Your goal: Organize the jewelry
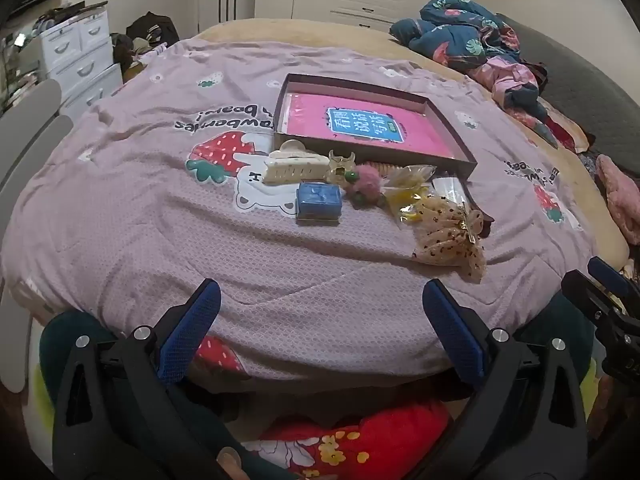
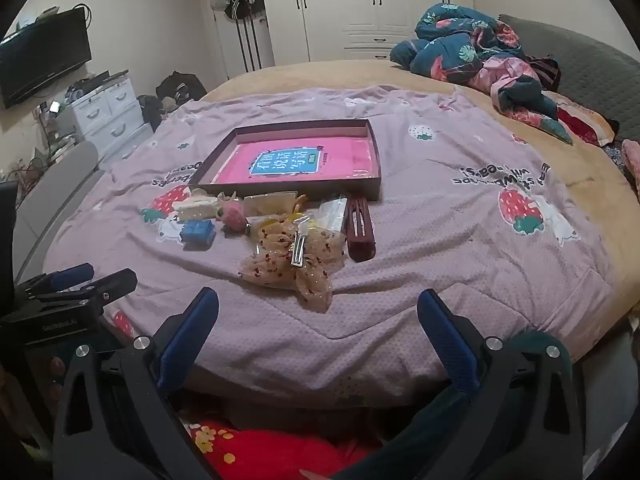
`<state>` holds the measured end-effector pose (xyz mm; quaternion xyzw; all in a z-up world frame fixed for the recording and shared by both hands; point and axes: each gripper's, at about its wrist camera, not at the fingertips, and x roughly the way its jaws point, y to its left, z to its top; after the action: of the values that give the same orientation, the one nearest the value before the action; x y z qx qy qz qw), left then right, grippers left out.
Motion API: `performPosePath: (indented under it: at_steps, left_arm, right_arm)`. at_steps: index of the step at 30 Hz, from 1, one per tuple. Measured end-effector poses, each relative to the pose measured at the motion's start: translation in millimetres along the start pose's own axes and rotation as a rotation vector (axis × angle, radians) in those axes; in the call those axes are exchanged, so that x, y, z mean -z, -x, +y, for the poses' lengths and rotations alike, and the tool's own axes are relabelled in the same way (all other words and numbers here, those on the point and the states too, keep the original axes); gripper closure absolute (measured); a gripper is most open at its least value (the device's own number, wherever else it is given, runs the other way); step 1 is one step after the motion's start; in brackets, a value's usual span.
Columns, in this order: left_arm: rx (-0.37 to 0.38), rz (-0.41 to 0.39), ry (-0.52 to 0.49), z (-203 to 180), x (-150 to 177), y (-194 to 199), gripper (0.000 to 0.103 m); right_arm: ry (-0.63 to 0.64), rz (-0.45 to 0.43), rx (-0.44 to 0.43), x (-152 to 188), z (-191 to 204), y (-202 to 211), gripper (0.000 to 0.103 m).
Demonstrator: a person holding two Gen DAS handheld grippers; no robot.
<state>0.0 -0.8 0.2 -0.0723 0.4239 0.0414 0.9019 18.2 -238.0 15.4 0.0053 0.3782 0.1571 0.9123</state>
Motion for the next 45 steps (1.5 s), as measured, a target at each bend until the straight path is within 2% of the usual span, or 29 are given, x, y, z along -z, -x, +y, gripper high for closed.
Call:
performPosePath:
  at_steps: [45]
  left_arm:
    - [0.017, -0.019, 0.003, -4, -3, 11, 0.008]
  right_arm:
    - [0.002, 0.015, -0.009, 6, 4, 2, 0.004]
